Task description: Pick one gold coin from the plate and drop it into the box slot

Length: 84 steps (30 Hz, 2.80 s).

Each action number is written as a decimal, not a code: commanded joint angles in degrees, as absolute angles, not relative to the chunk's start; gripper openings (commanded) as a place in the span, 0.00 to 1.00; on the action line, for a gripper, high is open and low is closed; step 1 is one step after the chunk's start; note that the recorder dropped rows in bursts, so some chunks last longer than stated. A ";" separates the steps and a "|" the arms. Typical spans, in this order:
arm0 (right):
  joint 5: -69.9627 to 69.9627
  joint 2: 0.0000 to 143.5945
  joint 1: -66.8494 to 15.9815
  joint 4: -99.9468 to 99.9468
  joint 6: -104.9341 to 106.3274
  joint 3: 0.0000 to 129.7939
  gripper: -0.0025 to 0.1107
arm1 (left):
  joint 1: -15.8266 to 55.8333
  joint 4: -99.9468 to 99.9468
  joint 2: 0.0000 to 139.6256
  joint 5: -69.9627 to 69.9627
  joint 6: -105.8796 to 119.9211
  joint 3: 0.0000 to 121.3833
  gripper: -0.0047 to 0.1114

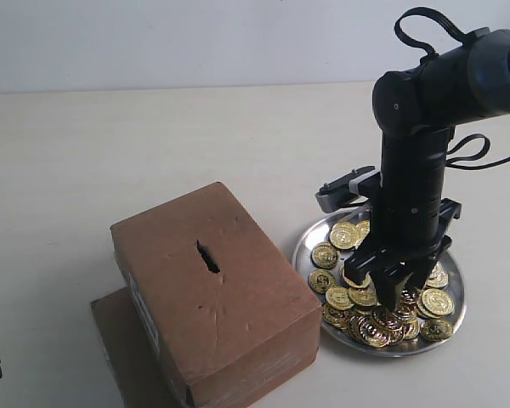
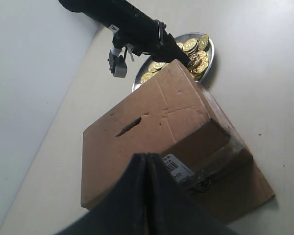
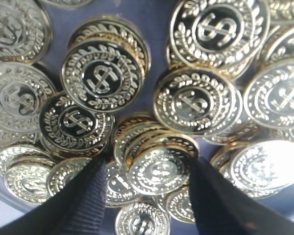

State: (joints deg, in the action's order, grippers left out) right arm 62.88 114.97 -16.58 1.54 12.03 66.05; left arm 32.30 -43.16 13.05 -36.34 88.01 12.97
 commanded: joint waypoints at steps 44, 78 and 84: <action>61.23 116.01 -16.62 3.99 12.70 66.38 0.50 | 32.78 -43.90 13.35 -35.62 88.05 12.70 0.04; 62.57 116.01 -16.62 2.50 13.18 68.38 0.50 | 32.78 -43.90 13.35 -35.62 88.05 12.70 0.04; 62.11 116.01 -15.37 3.02 13.34 68.38 0.48 | 32.78 -43.90 13.35 -35.62 88.05 12.70 0.04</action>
